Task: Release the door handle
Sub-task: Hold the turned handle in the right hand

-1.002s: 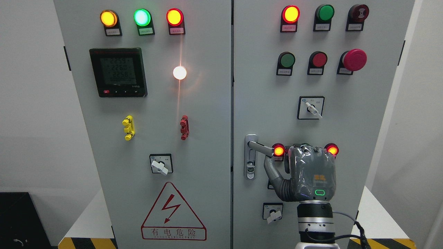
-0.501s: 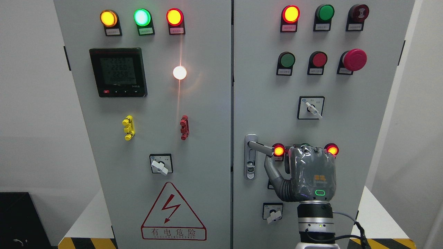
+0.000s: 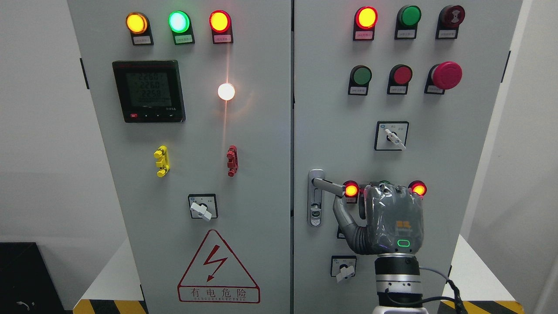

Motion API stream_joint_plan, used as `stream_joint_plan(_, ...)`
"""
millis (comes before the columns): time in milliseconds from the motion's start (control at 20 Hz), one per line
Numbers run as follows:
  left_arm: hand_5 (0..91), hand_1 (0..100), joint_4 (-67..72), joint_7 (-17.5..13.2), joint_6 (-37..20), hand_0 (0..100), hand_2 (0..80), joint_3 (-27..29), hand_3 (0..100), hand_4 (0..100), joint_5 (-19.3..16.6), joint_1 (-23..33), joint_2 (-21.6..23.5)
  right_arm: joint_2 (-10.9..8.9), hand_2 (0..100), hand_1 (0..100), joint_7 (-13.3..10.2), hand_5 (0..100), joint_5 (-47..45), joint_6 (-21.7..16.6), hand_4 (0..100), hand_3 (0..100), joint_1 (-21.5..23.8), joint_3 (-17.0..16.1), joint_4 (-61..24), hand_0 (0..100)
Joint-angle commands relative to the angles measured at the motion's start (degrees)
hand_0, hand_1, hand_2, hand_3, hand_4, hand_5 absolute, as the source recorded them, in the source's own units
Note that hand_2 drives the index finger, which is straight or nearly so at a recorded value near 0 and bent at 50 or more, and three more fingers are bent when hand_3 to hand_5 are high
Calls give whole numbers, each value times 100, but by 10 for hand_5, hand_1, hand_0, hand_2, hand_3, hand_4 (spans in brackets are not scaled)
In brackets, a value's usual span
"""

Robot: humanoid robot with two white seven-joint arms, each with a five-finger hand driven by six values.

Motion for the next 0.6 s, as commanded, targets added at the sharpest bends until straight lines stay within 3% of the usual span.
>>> stream_joint_plan(0, 0, 556, 0, -4, -5, 120, 0, 0, 0, 0, 0, 0, 0, -4, 995, 283, 2, 1000, -1, -7, 1000, 1000, -9, 0, -8, 545)
stream_joint_plan(551, 0, 556, 0, -4, -5, 120, 0, 0, 0, 0, 0, 0, 0, 4, 993, 279, -33, 1000, -1, -24, 1000, 1000, 114, 26, -78, 541)
